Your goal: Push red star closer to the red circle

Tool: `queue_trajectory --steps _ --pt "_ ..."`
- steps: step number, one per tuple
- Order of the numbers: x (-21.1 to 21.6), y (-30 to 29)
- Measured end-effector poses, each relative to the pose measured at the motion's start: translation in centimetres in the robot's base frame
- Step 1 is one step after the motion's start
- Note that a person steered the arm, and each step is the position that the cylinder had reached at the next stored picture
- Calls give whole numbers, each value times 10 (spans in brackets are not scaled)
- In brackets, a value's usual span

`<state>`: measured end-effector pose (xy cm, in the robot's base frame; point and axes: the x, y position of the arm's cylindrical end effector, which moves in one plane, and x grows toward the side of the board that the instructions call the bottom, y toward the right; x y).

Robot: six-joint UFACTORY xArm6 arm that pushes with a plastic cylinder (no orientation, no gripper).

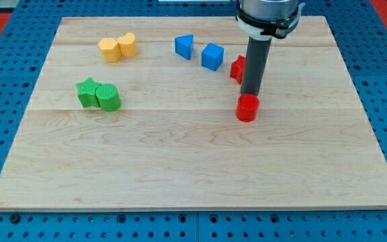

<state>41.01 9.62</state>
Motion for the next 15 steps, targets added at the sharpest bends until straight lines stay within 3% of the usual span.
queue_trajectory --steps 1,2,3,5,6,7,10,13,15 --pt "0 4" --pt "0 66" --pt "-10 83" --pt "-89 35" --pt "-102 4" --pt "-83 -24" --pt "-47 -37" --pt "-73 -37" --pt "-46 -31"
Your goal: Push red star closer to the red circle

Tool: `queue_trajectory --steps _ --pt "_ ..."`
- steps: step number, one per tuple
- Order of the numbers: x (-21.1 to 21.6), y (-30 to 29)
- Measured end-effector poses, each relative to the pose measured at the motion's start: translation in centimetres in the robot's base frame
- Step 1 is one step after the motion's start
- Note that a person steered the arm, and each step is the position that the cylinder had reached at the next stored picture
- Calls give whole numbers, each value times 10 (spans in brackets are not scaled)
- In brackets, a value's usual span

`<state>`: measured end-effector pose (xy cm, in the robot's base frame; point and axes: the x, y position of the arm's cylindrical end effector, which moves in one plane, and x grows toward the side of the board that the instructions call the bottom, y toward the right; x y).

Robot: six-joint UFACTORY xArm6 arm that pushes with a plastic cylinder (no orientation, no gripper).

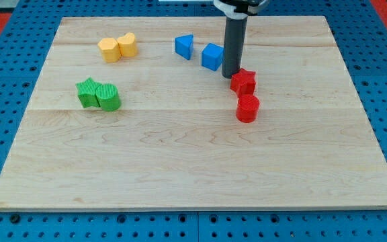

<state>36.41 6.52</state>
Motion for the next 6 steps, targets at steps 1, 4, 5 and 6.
queue_trajectory --steps 1,4,5,6 --pt "7 2" --pt "30 5" --pt "31 5" --pt "31 3"
